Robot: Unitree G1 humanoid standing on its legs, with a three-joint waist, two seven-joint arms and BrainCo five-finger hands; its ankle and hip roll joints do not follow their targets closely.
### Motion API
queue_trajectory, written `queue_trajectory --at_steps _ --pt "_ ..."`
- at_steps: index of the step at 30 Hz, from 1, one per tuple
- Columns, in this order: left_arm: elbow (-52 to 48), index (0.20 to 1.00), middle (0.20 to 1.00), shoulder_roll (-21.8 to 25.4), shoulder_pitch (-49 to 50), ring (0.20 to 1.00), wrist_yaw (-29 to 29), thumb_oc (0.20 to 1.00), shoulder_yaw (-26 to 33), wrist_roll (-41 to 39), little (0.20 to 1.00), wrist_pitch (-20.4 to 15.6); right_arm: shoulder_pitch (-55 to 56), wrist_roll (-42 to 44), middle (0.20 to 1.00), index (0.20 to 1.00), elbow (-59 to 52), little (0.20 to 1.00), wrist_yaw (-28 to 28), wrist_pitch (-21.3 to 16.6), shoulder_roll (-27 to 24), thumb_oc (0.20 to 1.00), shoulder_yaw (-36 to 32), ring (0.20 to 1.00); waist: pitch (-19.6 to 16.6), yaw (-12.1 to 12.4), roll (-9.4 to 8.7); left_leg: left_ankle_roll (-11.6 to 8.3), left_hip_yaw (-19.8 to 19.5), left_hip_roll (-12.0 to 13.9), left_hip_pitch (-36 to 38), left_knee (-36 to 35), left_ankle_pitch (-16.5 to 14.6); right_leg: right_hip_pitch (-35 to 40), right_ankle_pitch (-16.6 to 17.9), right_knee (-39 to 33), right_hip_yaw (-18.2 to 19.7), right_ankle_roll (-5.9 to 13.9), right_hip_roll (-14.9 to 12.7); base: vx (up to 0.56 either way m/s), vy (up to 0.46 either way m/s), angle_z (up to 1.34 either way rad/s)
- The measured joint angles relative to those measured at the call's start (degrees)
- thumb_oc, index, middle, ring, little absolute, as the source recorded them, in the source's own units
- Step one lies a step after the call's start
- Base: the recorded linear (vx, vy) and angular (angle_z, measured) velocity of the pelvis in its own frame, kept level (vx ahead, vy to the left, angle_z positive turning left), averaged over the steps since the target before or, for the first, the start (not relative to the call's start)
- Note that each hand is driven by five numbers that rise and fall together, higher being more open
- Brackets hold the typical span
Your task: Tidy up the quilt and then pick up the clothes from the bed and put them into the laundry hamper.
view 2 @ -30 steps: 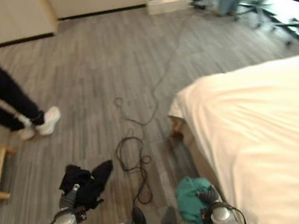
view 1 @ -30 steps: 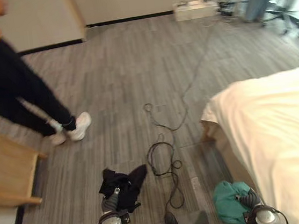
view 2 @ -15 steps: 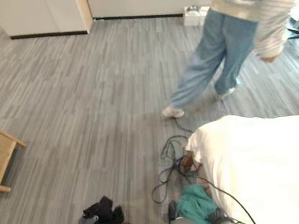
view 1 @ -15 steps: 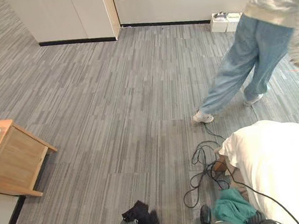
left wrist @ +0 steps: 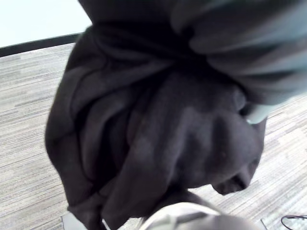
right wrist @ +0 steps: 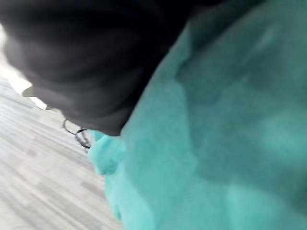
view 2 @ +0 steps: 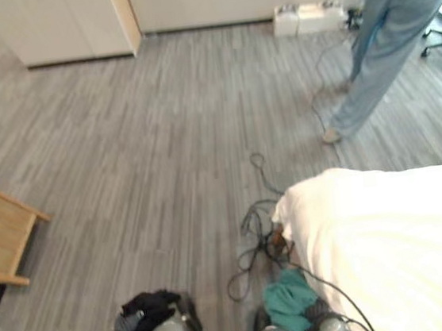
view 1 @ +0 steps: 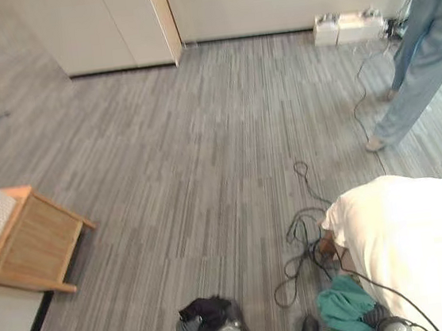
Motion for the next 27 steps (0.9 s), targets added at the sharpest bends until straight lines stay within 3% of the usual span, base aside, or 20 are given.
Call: queue_trajectory --at_steps 1,3,4,5,6,7,8,10,11,13,15,16,18,20,22,23,24,25,26,27 --pt "0.0 0.2 0.2 0.6 -0.5 0.2 -0.2 0.2 0.1 0.0 0.2 -0.3 -0.5 -0.1 0.2 0.2 1.3 0.2 0.1 0.4 0.5 0.2 -0.4 0.2 0.4 0.3 0.46 -0.1 0.7 2.3 -0.7 -0.2 0.7 1.1 2.2 -0.4 -0.4 0.13 1.1 0.72 0.057 0.11" --pt "-0.3 0.2 0.2 1.6 2.0 0.2 -0.5 0.2 1.7 -0.1 0.2 -0.1 0.7 -0.2 0.2 0.2 1.9 0.2 0.2 0.2 1.0 0.2 0.1 0.2 -0.2 1.6 -2.99 0.26 0.2 2.4 0.4 6.2 0.3 2.5 1.9 -0.4 1.6 0.85 -0.8 0.71 0.07 -0.42" --pt "0.1 0.2 0.2 2.5 3.7 0.2 -0.5 0.2 2.9 -0.1 0.2 0.5 1.3 -0.2 0.2 0.2 2.0 0.2 0.1 -0.3 0.5 0.2 0.4 0.2 -1.7 3.2 -5.29 0.71 -1.1 1.1 0.9 12.2 -1.9 3.3 1.1 -0.3 3.0 2.86 -2.8 0.58 0.12 -0.7" --pt "1.2 0.2 0.2 2.8 3.8 0.2 -0.5 0.2 3.0 -0.1 0.2 0.5 1.4 -0.4 0.2 0.2 2.3 0.2 0.1 -0.4 0.2 0.2 0.5 0.2 -1.9 3.7 -5.75 3.82 -1.3 0.4 1.2 13.2 -4.8 4.6 0.0 0.4 2.6 4.91 -3.7 0.79 0.16 -0.53" --pt "2.0 0.2 0.2 3.0 3.1 0.2 -0.6 0.2 2.9 -0.1 0.2 0.7 1.6 -0.8 0.2 0.2 3.7 0.2 0.1 -0.2 0.2 0.2 0.5 0.2 -1.8 3.8 -6.2 6.68 -1.4 -0.6 1.6 13.9 -6.6 3.1 -0.4 7.3 3.1 7.26 -4.8 0.37 0.11 -0.04" --pt "1.3 0.2 0.2 3.1 3.1 0.2 -0.6 0.2 2.3 -0.1 0.2 0.9 2.2 -1.2 0.2 0.2 3.1 0.2 0.2 0.2 0.1 0.2 0.5 0.2 -1.5 3.2 -6.25 7.83 -1.7 -2.0 3.6 13.2 -6.6 -2.9 -3.7 27.8 3.2 13.59 -7.6 0.58 0.163 0.25" --pt "0.1 0.2 0.2 3.7 3.4 0.2 -0.7 0.2 1.5 0.0 0.2 0.8 3.0 -1.2 0.2 0.2 2.3 0.2 0.3 0.1 0.3 0.2 0.5 0.2 -1.5 2.8 -6.38 12.78 -1.1 -3.9 5.2 11.9 -3.6 -9.7 -4.3 45.6 4.0 14.74 -11.6 0.57 0.13 0.51" --pt "-0.5 0.2 0.2 4.5 0.8 0.2 -0.5 0.2 -1.6 0.0 0.2 0.9 2.4 -1.4 0.2 0.2 1.9 0.2 0.3 0.2 0.1 0.2 0.3 0.2 -0.9 2.3 -5.82 13.22 -7.1 -7.8 8.4 7.9 -6.2 -17.8 -1.5 57.5 7.8 16.36 -12.8 0.73 -0.058 0.73" --pt "-0.5 0.2 0.2 4.5 0.0 0.2 -0.5 0.2 -2.1 0.0 0.2 0.9 1.7 -1.4 0.2 0.2 1.4 0.2 0.2 0.1 -0.2 0.2 0.5 0.2 -0.2 1.0 -4.63 14.17 -8.2 -8.0 8.7 6.3 -5.4 -19.8 -1.9 57.3 7.4 15.62 -11.8 0.59 -0.219 1.2" --pt "-1.9 0.2 0.2 3.5 -3.5 0.2 -0.3 0.2 -2.2 0.0 0.2 0.9 0.4 -1.4 0.2 0.2 -2.6 0.2 0.2 -0.1 -1.8 0.2 1.2 0.2 2.2 -1.6 -1.01 12.53 -15.5 -8.2 9.9 3.6 -4.3 -21.0 -4.8 39.5 5.2 11.99 -6.5 0.68 -0.286 1.57" --pt "-3.0 0.2 0.2 3.2 -4.4 0.2 0.0 0.2 -0.9 0.1 0.2 0.5 0.5 -1.3 0.2 0.2 -3.4 0.2 0.1 -0.3 -2.2 0.2 1.0 0.2 3.1 -2.9 -0.8 11.21 -20.3 -10.8 12.6 0.9 -5.2 -20.0 -3.9 19.3 7.0 11.93 -5.8 0.65 -0.292 1.41" --pt "-2.8 0.2 0.2 2.9 -4.8 0.2 0.2 0.2 -0.6 0.2 0.2 0.4 0.9 -1.3 0.2 0.2 -3.7 0.2 -0.1 -0.3 -2.2 0.2 1.0 0.2 3.0 -3.8 -1.06 12.36 -20.9 -11.0 12.4 1.2 -6.0 -18.4 -2.7 11.1 7.9 12.3 -5.7 0.49 -0.215 1.27" --pt "-4.0 0.2 0.2 1.9 -4.7 0.2 0.7 0.2 -0.1 0.2 0.2 0.4 1.7 -1.2 0.2 0.2 -3.7 0.2 -0.6 -0.8 -2.1 0.2 0.5 0.2 3.6 -4.9 -2.91 12.14 -26.4 -13.4 13.6 2.0 -7.6 -21.0 1.9 0.1 18.9 14.96 -10.0 0.86 -0.405 1.75" --pt "-1.8 0.2 0.2 2.2 -3.1 0.2 0.9 0.2 -0.7 0.7 0.2 0.2 0.5 -1.2 0.2 0.2 -2.1 0.2 -0.5 0.0 -1.1 0.2 -0.4 0.2 3.9 -4.8 -2.82 10.52 -27.0 -12.0 16.6 0.5 -8.7 -21.7 5.3 0.3 19.0 15.31 -10.3 0.73 -0.424 0.94" --pt "0.4 0.2 0.2 2.7 1.5 0.2 0.8 0.2 -1.2 1.0 0.2 0.7 2.5 -1.3 0.2 0.2 -1.5 0.2 0.0 0.3 0.4 0.2 -0.6 0.2 2.8 -5.9 -3.8 9.39 -30.6 -6.8 22.4 1.8 -13.4 -17.1 5.0 10.3 17.8 14.03 -8.1 0.67 -0.705 1.16" --pt "0.3 0.2 0.2 2.8 4.0 0.2 0.9 0.2 0.5 0.7 0.2 0.4 2.5 -1.3 0.2 0.2 -0.1 0.2 0.2 0.0 0.6 0.2 -1.1 0.2 1.9 -5.3 -2.46 4.86 -31.1 -3.2 20.3 11.2 -13.3 -15.5 8.1 13.9 13.7 12.5 -5.6 0.62 -0.834 1.53" --pt "0.5 0.2 0.2 3.0 2.6 0.2 0.9 0.2 -0.4 0.5 0.2 -0.2 3.0 -1.3 0.2 0.2 -0.4 0.2 0.7 0.1 1.0 0.2 -3.2 0.2 2.7 -6.2 -4.31 5.05 -28.6 -1.5 11.9 27.7 -14.9 -15.3 7.7 14.9 11.4 9.07 -6.3 0.2 -0.399 1.02" --pt "1.0 0.2 0.2 2.6 2.8 0.2 0.9 0.2 -0.5 0.0 0.2 0.1 1.4 -1.3 0.2 0.2 0.8 0.2 1.0 0.3 0.2 0.2 -2.8 0.2 2.4 -4.9 -4.16 6.25 -28.4 -0.6 6.4 36.5 -15.2 -13.7 7.1 13.9 10.8 6.77 -4.7 0.32 -0.474 0.18" --pt "0.3 0.2 0.2 2.2 4.7 0.2 0.8 0.2 1.0 -0.1 0.2 0.1 0.9 -1.2 0.2 0.2 -1.7 0.2 1.2 0.0 -1.4 0.2 -2.4 0.2 2.2 -3.1 -3.95 9.27 -29.8 0.6 0.8 46.2 -6.4 -11.6 6.3 12.1 10.1 4.48 -1.8 0.23 -0.245 -0.35" --pt "0.6 0.2 0.2 2.3 4.6 0.2 0.8 0.2 0.6 -0.3 0.2 0.2 -0.3 -1.2 0.2 0.2 -2.1 0.2 1.3 -0.5 -2.1 0.2 -2.1 0.2 2.7 -2.3 -4.37 8.27 -29.9 2.1 -2.2 52.5 -3.6 -9.5 6.6 10.2 9.4 2.38 -0.8 0.45 -0.197 -0.31"
